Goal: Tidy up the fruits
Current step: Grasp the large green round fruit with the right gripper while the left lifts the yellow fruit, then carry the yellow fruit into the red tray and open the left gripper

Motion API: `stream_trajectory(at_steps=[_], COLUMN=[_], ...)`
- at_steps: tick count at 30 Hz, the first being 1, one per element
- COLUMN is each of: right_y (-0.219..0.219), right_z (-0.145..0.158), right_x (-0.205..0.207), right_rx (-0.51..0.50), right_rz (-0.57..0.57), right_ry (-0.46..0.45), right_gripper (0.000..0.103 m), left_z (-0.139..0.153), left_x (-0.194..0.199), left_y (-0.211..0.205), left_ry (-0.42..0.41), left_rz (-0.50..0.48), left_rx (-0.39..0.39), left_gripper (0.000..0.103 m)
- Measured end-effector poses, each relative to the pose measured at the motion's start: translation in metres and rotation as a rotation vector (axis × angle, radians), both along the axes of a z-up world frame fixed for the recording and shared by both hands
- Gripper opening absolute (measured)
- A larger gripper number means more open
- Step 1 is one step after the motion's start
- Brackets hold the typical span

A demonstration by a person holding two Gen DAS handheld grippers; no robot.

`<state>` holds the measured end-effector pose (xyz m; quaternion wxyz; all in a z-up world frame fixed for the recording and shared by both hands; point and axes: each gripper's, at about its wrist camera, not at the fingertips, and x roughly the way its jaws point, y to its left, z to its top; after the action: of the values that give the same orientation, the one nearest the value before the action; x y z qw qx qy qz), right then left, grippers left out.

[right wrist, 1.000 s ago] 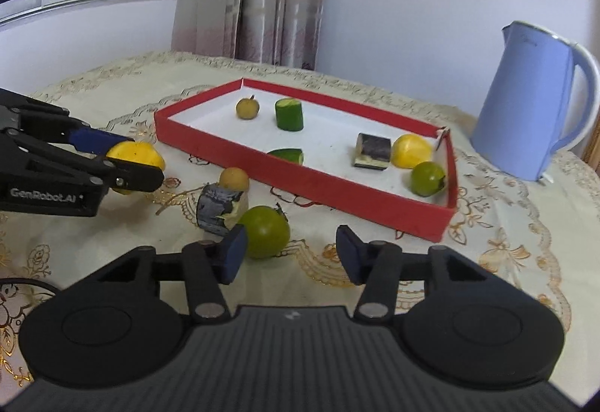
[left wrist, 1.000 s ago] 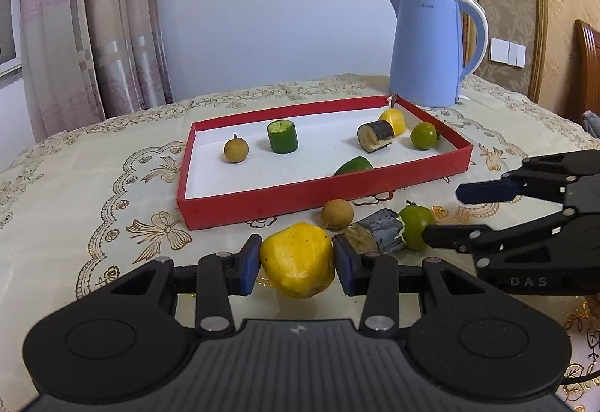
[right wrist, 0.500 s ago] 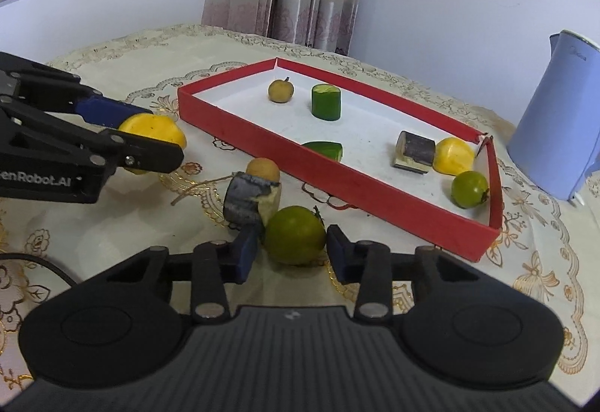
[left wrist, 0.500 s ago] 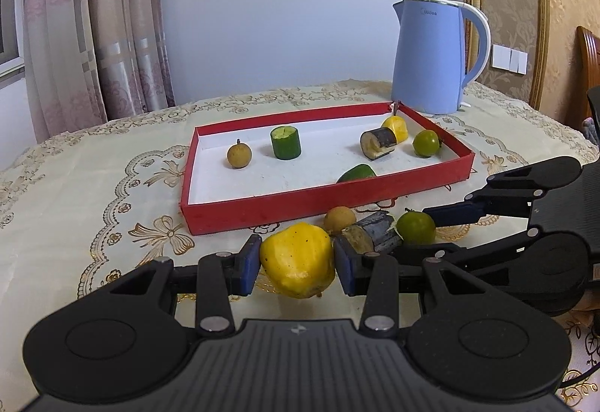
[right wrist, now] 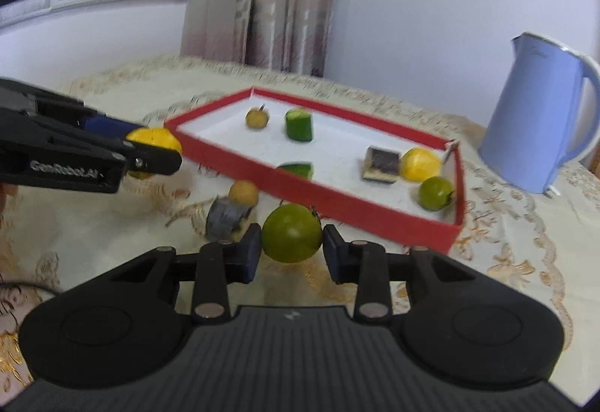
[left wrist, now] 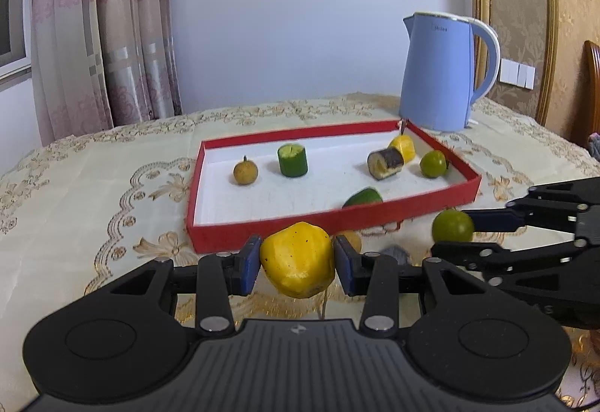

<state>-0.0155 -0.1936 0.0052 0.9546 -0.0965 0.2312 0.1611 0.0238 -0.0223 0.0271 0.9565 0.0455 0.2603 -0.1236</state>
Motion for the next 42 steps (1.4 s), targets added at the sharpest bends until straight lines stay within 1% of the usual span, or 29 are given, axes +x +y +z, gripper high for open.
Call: stream_trajectory(at_steps=[4, 9, 17, 22, 24, 28, 34, 42], right_y=[-0.008, -0.014, -0.021, -0.021, -0.02, -0.019, -0.02, -0.019], right_z=[0.012, 0.014, 0.012, 0.011, 0.011, 0.012, 0.012, 0.013], right_x=[-0.008, -0.018, -0.023, -0.022, -0.021, -0.02, -0.02, -0.022], right_rx=[0.047, 0.072, 0.082, 0.087, 0.092, 0.095, 0.098, 0.1], right_rz=[-0.027, -0.042, -0.057, -0.056, -0.057, -0.057, -0.061, -0.052], right_ry=[-0.041, -0.057, -0.054, -0.053, -0.053, -0.056, -0.058, -0.061], right_gripper=[0.033, 0.033, 0.033, 0.033, 0.033, 0.033, 0.033, 0.033], left_z=[0.006, 0.009, 0.008, 0.007, 0.007, 0.006, 0.003, 0.001], left_x=[0.007, 0.023, 0.046, 0.056, 0.058, 0.061, 0.067, 0.077], left_y=[-0.005, -0.012, -0.022, -0.025, -0.026, -0.03, -0.028, -0.025], left_ry=[-0.016, -0.029, -0.035, -0.027, -0.033, -0.048, -0.042, -0.027], left_rz=[0.002, 0.005, 0.025, 0.044, 0.053, 0.073, 0.12, 0.156], left_rx=[-0.005, 0.015, 0.047, 0.047, 0.046, 0.074, 0.1, 0.111], left_gripper=[0.04, 0.041, 0.041, 0.041, 0.041, 0.041, 0.041, 0.041])
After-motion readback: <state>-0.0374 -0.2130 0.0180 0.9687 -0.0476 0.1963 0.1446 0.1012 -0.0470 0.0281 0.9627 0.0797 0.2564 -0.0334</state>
